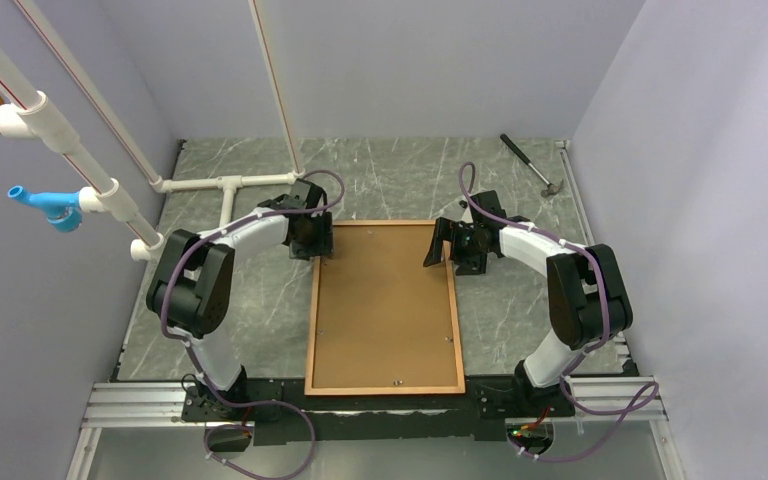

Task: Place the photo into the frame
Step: Install the photo frame at the center of the board.

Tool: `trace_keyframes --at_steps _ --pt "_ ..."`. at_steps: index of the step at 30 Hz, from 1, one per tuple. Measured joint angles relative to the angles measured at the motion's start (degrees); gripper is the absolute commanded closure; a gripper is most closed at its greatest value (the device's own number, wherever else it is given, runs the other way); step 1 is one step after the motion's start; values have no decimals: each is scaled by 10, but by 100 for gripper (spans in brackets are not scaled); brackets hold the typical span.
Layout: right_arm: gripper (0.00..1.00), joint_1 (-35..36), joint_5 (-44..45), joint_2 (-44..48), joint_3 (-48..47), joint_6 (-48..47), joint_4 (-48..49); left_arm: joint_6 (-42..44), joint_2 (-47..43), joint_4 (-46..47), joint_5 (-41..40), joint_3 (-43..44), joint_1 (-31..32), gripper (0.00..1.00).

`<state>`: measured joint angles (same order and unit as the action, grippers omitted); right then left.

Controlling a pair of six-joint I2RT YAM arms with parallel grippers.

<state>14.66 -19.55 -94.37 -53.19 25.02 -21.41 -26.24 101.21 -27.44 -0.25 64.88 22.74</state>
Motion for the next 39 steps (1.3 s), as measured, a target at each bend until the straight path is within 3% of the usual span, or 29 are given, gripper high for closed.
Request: trace_keyframes --at_steps 6,9,19,33,34,37,39 --pt "0 0 0 0 0 -1 0 -14 -3 -1 5 0 1 44" --pt "0 0 0 0 0 -2 0 -19 3 -1 4 0 1 52" --pt "0 0 0 0 0 -6 0 -30 19 -14 -9 9 7 100" --pt "0 0 0 0 0 -6 0 -35 15 -9 -9 4 7 100" --pt "0 0 0 0 0 -7 0 -35 14 -7 -9 3 7 97" --pt "0 0 0 -1 0 -9 0 -34 12 -4 -5 1 7 45" --pt "0 0 0 -1 0 -9 0 -31 12 -2 0 0 7 26"
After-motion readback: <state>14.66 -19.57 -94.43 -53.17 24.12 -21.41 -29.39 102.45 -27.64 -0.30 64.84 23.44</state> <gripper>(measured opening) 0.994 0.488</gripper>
